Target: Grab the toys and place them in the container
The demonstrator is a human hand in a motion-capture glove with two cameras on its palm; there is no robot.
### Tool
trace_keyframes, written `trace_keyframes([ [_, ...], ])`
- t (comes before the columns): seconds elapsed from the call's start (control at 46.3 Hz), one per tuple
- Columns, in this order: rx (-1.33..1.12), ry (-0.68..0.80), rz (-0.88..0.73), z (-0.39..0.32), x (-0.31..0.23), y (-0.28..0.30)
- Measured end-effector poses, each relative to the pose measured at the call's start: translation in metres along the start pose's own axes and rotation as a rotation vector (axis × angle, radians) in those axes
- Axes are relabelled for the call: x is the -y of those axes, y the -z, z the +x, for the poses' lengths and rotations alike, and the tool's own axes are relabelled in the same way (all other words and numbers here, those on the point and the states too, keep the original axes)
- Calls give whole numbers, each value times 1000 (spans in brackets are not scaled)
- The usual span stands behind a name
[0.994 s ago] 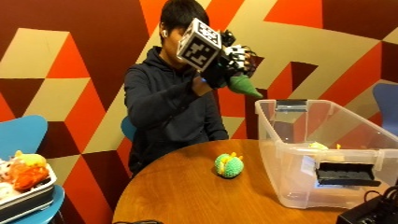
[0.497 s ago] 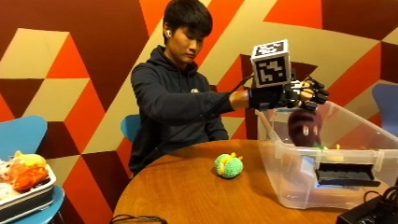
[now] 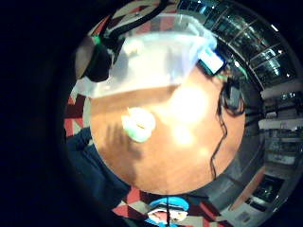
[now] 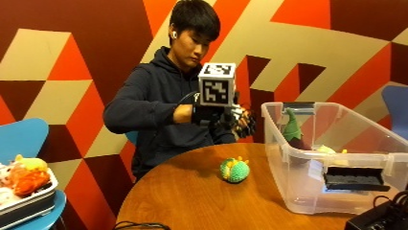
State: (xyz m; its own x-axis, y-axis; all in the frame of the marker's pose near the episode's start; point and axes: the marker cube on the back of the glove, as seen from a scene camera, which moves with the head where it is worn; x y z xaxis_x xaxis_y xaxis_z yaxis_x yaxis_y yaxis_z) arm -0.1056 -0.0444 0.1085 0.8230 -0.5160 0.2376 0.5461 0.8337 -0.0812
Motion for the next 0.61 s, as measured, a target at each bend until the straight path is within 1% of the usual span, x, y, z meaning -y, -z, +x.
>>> trace_keyframes([
  [0.108, -24, -110, -164, 21, -6, -45],
  [0.195, -87, -144, -283, 32, -6, -78],
  [0.259, -117, -137, -341, 35, -4, -97],
  [0.303, -133, -122, -348, 36, -2, -106],
  [0.389, -159, -98, -313, 34, 4, -116],
  [0.605, -116, -4, -203, 13, 10, -113],
])
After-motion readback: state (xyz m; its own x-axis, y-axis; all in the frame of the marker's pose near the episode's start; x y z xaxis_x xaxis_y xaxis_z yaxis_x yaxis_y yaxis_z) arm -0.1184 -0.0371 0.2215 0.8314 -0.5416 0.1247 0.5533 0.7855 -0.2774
